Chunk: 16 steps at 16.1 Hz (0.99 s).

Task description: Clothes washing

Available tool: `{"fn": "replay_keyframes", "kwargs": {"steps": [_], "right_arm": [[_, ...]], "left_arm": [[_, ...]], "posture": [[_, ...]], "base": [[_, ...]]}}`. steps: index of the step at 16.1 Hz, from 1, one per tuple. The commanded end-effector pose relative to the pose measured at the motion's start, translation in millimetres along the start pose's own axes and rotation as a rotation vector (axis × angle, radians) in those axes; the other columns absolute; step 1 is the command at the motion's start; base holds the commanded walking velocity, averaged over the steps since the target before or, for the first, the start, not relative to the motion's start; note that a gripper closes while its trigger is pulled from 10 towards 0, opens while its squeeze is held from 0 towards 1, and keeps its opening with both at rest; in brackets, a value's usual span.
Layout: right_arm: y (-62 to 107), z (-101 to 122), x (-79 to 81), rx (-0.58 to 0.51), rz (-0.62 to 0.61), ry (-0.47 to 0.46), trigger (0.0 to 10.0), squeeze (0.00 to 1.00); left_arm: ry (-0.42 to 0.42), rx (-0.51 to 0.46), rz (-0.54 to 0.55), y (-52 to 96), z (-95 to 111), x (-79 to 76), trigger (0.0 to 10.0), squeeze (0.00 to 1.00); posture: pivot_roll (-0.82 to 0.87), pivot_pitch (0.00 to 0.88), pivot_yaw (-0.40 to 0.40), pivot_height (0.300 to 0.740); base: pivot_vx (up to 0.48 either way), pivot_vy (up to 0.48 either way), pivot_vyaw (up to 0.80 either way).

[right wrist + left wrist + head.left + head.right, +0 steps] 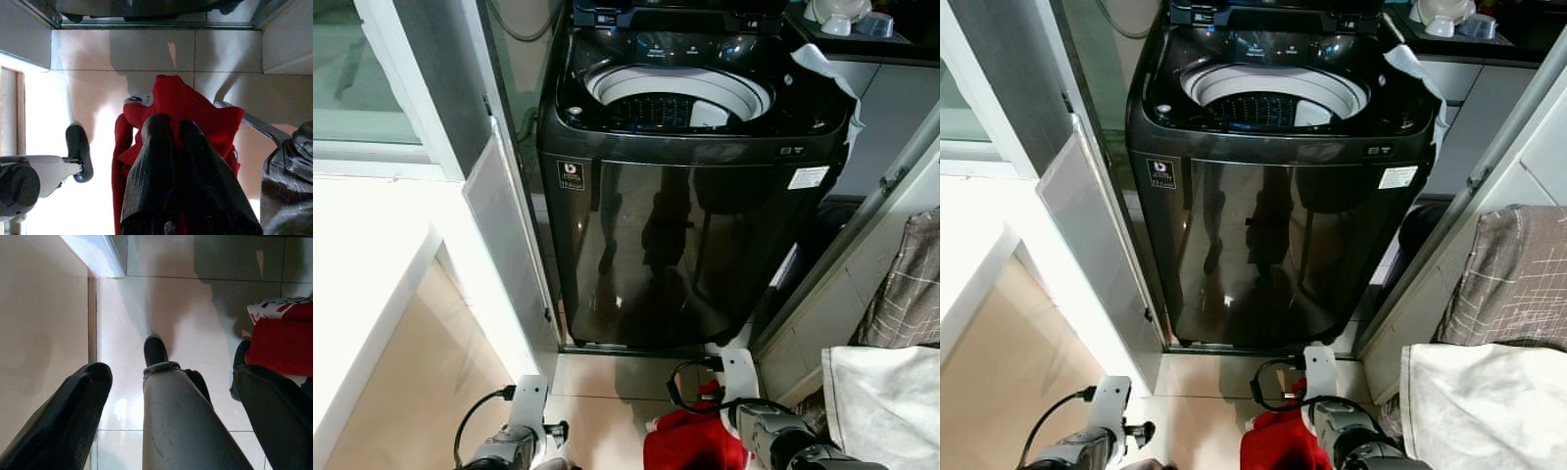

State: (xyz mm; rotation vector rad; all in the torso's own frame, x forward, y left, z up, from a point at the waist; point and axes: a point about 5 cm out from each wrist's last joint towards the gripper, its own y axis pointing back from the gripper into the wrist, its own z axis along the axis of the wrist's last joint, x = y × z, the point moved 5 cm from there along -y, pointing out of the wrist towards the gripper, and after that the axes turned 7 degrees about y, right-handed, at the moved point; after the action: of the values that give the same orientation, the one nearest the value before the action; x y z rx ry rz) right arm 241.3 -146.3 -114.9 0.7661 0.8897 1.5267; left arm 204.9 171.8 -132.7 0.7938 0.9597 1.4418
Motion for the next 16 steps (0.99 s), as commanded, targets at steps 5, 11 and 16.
{"fn": "replay_keyframes", "kwargs": {"steps": [5, 11, 16], "right_arm": [[0.4, 11.6, -2.2, -0.031, 0.000, 0.013, 0.0, 0.00], [0.4, 13.9, -2.2, -0.036, 0.002, 0.025, 0.0, 0.00], [0.5, 13.9, -2.4, -0.036, 0.003, 0.028, 0.0, 0.00]], "left_arm": [[-0.038, 0.012, -0.025, -0.1, 0.3, -4.1, 10.0, 0.00], [-0.037, 0.010, -0.019, -0.2, -1.4, -4.7, 10.0, 0.00], [-0.048, 0.011, -0.021, -0.2, -2.1, -4.9, 10.0, 0.00]], "posture": [[-0.05, 0.000, -0.019, 0.740], [-0.06, 0.001, -0.014, 0.740], [-0.06, 0.003, -0.012, 0.740]], "base": [[0.000, 0.000, 0.00], [0.000, 0.000, 0.00], [0.000, 0.000, 0.00]]}}
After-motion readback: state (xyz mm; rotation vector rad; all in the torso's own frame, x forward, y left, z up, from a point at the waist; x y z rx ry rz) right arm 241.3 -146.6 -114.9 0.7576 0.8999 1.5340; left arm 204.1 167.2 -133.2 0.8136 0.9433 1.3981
